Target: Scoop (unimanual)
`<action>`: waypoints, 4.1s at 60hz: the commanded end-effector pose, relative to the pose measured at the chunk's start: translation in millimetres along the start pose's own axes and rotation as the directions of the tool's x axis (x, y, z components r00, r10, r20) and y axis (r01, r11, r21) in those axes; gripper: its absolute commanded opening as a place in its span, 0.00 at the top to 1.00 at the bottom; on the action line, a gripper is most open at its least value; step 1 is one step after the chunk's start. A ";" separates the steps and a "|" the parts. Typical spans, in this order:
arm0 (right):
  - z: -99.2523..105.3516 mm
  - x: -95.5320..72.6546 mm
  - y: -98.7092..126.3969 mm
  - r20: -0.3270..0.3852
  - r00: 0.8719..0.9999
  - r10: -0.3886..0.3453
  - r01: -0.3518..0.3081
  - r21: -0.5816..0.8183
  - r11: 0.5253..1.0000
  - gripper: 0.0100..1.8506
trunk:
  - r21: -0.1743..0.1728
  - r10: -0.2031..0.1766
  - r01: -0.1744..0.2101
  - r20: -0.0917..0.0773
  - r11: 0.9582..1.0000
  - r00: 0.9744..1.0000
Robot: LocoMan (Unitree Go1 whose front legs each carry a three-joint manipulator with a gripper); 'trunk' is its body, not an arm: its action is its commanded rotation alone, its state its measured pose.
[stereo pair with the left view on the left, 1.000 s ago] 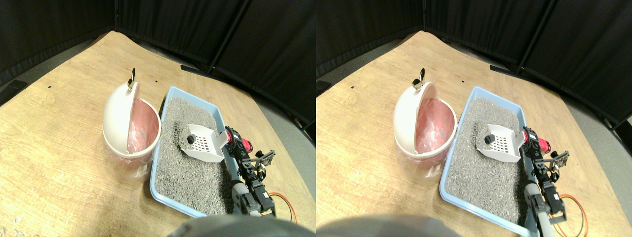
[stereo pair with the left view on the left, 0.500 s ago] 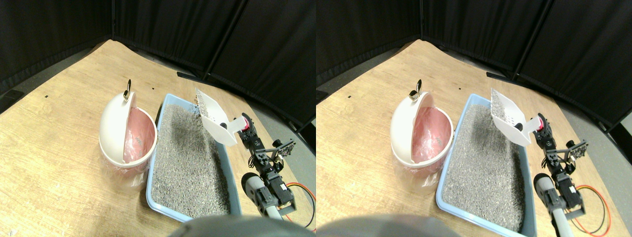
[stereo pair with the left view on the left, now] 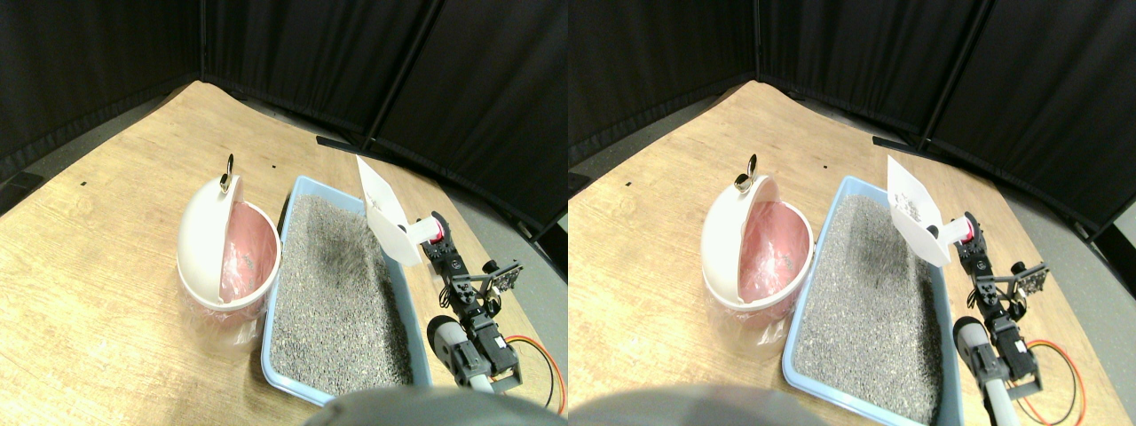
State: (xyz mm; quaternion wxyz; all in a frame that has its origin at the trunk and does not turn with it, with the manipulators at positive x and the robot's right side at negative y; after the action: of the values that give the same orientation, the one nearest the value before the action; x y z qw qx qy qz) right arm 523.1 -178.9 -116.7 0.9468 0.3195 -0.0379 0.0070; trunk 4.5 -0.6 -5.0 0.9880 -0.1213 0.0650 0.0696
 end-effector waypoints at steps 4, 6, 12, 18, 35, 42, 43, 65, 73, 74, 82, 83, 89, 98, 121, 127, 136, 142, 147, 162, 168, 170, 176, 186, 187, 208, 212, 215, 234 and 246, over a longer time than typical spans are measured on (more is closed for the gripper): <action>3.5 1.6 8.2 0.044 0.997 0.062 -0.065 0.061 0.996 0.97 | -0.001 0.000 0.000 0.029 1.000 1.000; 3.2 1.7 8.4 0.041 0.997 0.064 -0.066 0.058 0.996 0.97 | -0.001 0.001 -0.001 0.028 1.000 1.000; 3.0 2.0 10.2 0.035 0.997 0.075 -0.076 0.044 0.996 0.97 | -0.001 0.003 -0.003 0.028 1.000 1.000; 4.6 2.2 12.1 0.012 0.994 0.105 -0.105 -0.029 0.994 0.97 | -0.006 0.007 -0.007 0.026 1.000 1.000; 11.5 3.2 25.7 -0.015 0.982 0.187 -0.186 -0.215 0.959 0.97 | -0.022 0.028 -0.027 0.028 0.999 0.999; 16.0 2.3 38.5 -0.022 0.985 0.170 -0.169 -0.291 0.942 0.97 | -0.033 0.041 -0.040 0.026 0.999 0.999; 16.6 2.4 40.5 -0.028 0.984 0.179 -0.178 -0.328 0.928 0.97 | -0.034 0.042 -0.041 0.026 0.999 0.999; 9.9 9.3 62.4 -0.128 0.955 0.267 -0.294 -0.508 0.809 0.97 | -0.070 0.101 -0.099 0.020 0.993 0.995; -0.4 12.7 66.1 -0.166 0.946 0.279 -0.324 -0.489 0.810 0.97 | -0.084 0.124 -0.122 0.018 0.989 0.992; -2.1 12.8 67.1 -0.171 0.945 0.278 -0.326 -0.488 0.810 0.97 | -0.086 0.127 -0.125 0.017 0.988 0.992; -11.1 12.4 73.5 -0.191 0.945 0.266 -0.326 -0.477 0.816 0.97 | -0.095 0.148 -0.146 0.019 0.985 0.989; -12.6 12.8 74.3 -0.199 0.942 0.272 -0.335 -0.472 0.816 0.97 | -0.095 0.148 -0.146 0.019 0.985 0.989; -18.1 13.7 78.3 -0.222 0.932 0.287 -0.359 -0.460 0.812 0.97 | -0.103 0.164 -0.161 0.014 0.981 0.986; -25.2 15.2 86.6 -0.258 0.913 0.317 -0.404 -0.457 0.792 0.97 | -0.123 0.190 -0.188 0.010 0.974 0.982; -39.0 14.9 109.9 -0.346 0.879 0.329 -0.467 -0.479 0.743 0.97 | -0.161 0.239 -0.234 0.006 0.959 0.971; -41.8 13.3 117.2 -0.371 0.872 0.319 -0.476 -0.495 0.727 0.97 | -0.170 0.247 -0.242 0.006 0.955 0.969; -45.8 12.5 125.5 -0.413 0.853 0.320 -0.511 -0.537 0.671 0.97 | -0.177 0.261 -0.255 0.009 0.951 0.965; -49.0 12.1 132.2 -0.439 0.844 0.308 -0.527 -0.572 0.629 0.97 | -0.180 0.266 -0.260 0.009 0.949 0.964; -50.7 11.3 138.1 -0.449 0.838 0.309 -0.538 -0.592 0.600 0.97 | -0.183 0.269 -0.263 0.009 0.947 0.963; -54.7 8.8 149.4 -0.500 0.795 0.344 -0.607 -0.676 0.418 0.97 | -0.189 0.279 -0.272 0.012 0.943 0.960; -54.9 7.7 152.6 -0.512 0.785 0.348 -0.617 -0.698 0.364 0.97 | -0.189 0.279 -0.272 0.011 0.943 0.960; -54.9 7.1 154.0 -0.513 0.784 0.348 -0.615 -0.717 0.327 0.97 | -0.191 0.279 -0.272 0.010 0.943 0.960; -54.6 5.6 157.9 -0.517 0.780 0.354 -0.614 -0.743 0.267 0.97 | -0.193 0.280 -0.273 0.009 0.943 0.960; -54.4 5.1 162.0 -0.518 0.774 0.364 -0.618 -0.744 0.254 0.97 | -0.194 0.280 -0.273 0.011 0.942 0.960; -54.4 4.7 162.6 -0.515 0.778 0.358 -0.613 -0.747 0.257 0.97 | -0.194 0.280 -0.273 0.011 0.942 0.960; -48.2 8.3 164.5 -0.507 0.786 0.354 -0.605 -0.747 0.275 0.97 | -0.187 0.276 -0.269 0.015 0.945 0.961; -45.5 8.4 163.8 -0.497 0.795 0.347 -0.595 -0.752 0.284 0.97 | -0.185 0.273 -0.266 0.016 0.946 0.962; -43.2 9.1 161.7 -0.489 0.801 0.346 -0.586 -0.760 0.282 0.97 | -0.183 0.271 -0.264 0.016 0.947 0.962; -33.9 12.9 132.9 -0.422 0.828 0.370 -0.558 -0.687 0.465 0.97 | -0.143 0.229 -0.224 0.014 0.964 0.973; -25.0 12.3 103.9 -0.304 0.881 0.362 -0.472 -0.587 0.658 0.97 | -0.098 0.174 -0.172 0.015 0.980 0.985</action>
State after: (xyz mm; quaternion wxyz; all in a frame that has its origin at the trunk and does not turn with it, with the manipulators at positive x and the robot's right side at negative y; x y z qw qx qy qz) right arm 533.0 -85.6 -79.6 0.9672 -0.0841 0.0007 0.2397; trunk -0.3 -2.3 -1.4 0.9693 -0.1647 0.0672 0.1695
